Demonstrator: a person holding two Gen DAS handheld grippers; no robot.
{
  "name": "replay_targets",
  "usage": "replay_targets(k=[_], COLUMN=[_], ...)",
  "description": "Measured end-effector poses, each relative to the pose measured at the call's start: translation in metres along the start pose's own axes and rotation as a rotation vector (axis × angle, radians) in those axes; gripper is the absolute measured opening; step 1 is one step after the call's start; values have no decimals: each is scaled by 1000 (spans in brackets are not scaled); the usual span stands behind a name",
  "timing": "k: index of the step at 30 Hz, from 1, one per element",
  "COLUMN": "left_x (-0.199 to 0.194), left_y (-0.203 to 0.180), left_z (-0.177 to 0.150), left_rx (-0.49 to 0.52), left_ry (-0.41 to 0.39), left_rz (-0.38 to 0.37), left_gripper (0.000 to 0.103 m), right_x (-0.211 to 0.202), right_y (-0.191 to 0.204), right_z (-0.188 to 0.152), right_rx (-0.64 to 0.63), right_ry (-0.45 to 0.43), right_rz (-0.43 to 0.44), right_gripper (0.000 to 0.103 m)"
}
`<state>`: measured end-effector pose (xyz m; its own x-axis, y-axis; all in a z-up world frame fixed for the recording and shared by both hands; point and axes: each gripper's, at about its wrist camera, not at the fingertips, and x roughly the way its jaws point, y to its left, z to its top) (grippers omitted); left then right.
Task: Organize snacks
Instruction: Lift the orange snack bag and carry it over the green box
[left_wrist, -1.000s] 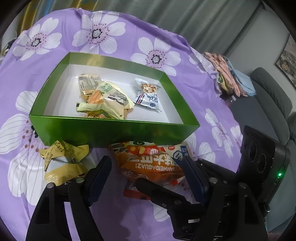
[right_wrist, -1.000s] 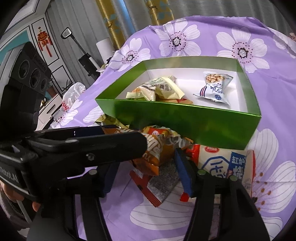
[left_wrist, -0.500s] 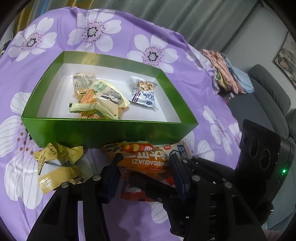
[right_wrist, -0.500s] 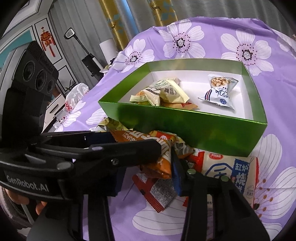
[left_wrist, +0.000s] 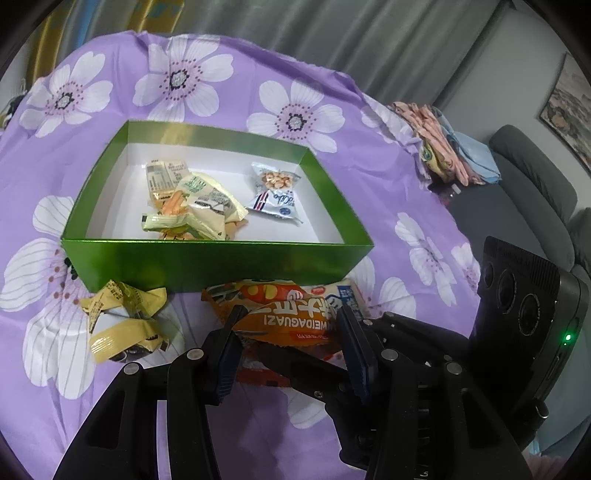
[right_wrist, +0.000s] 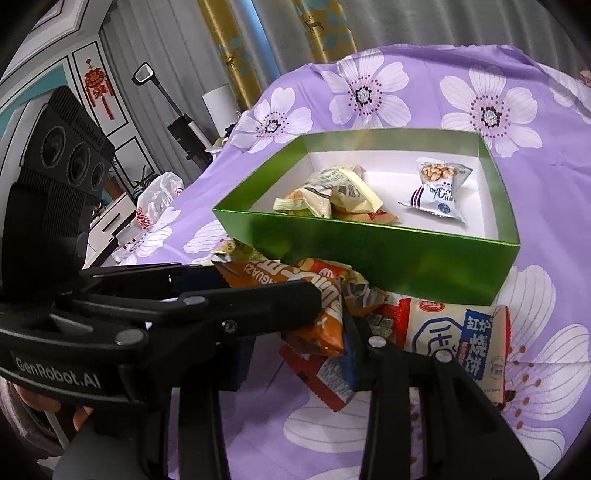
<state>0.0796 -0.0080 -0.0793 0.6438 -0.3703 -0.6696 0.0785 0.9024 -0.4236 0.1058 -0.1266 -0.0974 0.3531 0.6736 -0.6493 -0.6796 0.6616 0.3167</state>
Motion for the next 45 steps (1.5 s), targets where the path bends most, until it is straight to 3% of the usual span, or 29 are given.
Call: replay_targets(k=[26, 45], left_x=[-77, -105], left_y=[-36, -26], left_z=[3, 17], left_rx=[73, 69], left_ry=[-166, -240], left_rz=[8, 59], left_gripper=[50, 50], right_x=[-64, -60], right_y=[50, 72], right_z=[23, 51], right_rx=[-111, -189], right_ry=[-125, -168], right_rz=[-6, 35], right_gripper=[39, 39])
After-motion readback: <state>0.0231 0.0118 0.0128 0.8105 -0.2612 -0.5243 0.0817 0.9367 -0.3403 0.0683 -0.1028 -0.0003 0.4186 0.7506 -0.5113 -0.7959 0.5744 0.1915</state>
